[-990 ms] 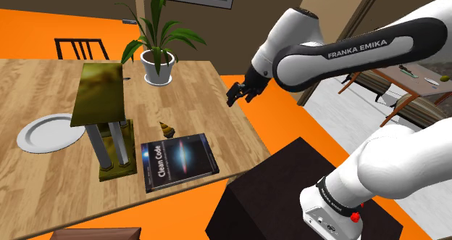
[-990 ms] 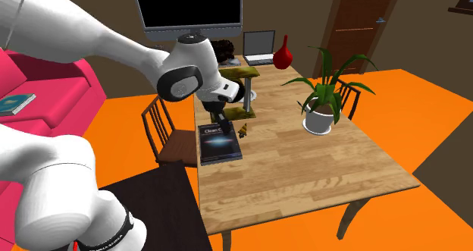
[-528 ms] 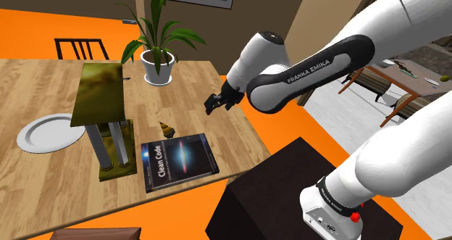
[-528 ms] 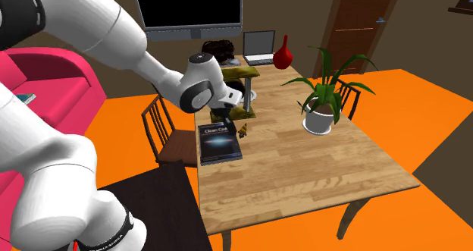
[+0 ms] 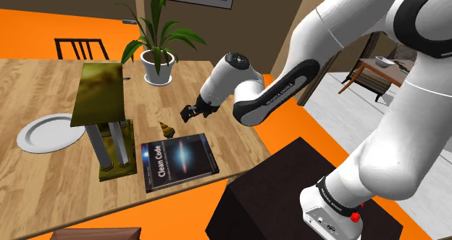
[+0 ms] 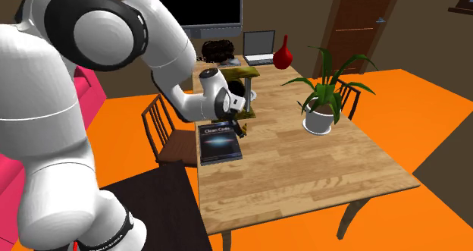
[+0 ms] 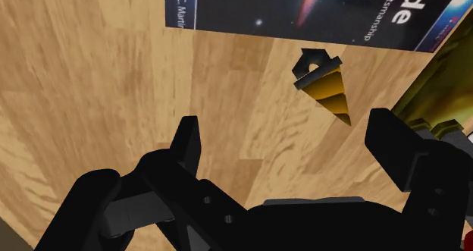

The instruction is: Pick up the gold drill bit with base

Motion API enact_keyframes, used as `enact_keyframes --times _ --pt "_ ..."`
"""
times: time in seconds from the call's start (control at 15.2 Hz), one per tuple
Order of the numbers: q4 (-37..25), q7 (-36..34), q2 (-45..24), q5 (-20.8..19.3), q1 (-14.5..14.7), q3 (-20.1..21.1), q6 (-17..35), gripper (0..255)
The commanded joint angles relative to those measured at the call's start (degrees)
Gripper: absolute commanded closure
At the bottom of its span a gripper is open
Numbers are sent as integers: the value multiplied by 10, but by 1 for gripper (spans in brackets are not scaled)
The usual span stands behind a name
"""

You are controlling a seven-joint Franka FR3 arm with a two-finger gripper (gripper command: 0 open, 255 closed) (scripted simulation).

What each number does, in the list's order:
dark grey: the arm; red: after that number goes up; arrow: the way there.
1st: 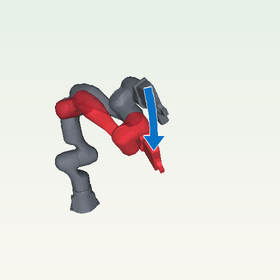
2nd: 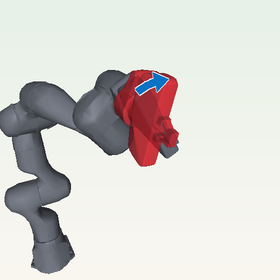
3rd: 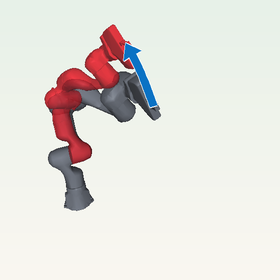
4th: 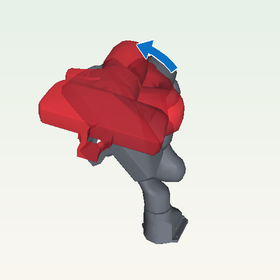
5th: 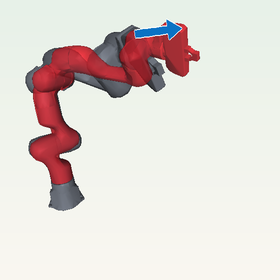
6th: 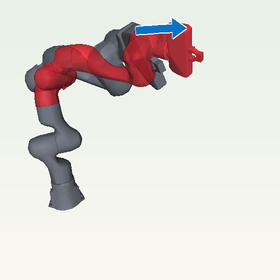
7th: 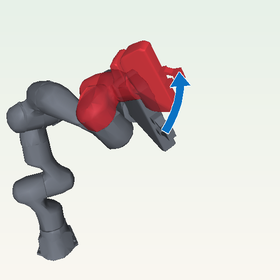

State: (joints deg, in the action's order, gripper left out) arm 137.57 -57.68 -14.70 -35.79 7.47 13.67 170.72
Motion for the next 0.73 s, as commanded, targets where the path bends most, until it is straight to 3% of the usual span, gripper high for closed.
enact_keyframes --times 0.0,0.33,0.66 --pt "-40 -66 -44 -63 49 -46 11 0" --pt "-152 -162 -156 -133 147 -132 34 0" --pt "-243 -204 -244 -148 196 -173 47 0"
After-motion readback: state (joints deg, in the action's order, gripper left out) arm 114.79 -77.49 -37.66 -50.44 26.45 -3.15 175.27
